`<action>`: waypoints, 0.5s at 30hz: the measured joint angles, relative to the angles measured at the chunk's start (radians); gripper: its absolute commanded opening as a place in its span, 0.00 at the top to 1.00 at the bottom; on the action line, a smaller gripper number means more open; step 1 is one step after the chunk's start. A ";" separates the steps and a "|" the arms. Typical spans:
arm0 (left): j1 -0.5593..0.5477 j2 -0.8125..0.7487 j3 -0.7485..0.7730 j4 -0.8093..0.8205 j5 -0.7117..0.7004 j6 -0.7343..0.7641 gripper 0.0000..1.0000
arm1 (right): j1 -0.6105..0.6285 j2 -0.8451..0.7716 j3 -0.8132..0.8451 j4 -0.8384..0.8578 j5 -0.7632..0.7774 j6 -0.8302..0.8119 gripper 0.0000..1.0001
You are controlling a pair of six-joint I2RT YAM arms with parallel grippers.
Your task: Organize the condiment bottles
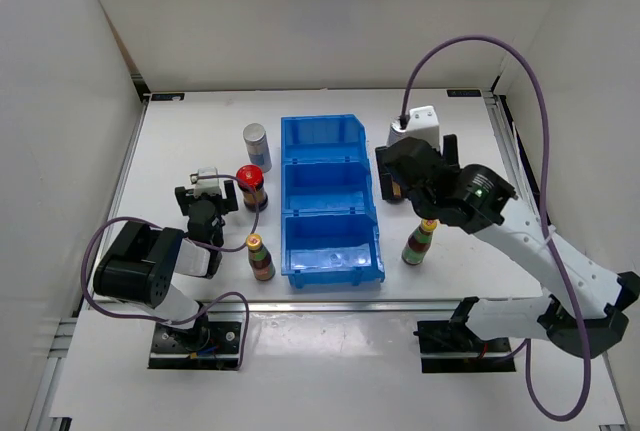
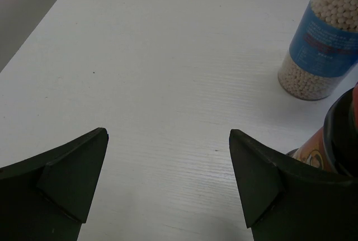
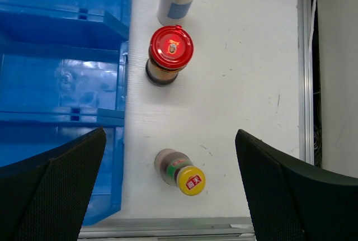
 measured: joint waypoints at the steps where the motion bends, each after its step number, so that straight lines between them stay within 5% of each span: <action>1: 0.000 0.000 0.000 0.000 0.000 0.000 0.00 | 0.000 -0.014 -0.007 -0.006 0.011 0.005 0.00; 15: -0.010 -0.038 -0.002 -0.008 -0.014 0.001 0.00 | 0.000 -0.142 -0.139 -0.102 0.048 0.156 0.00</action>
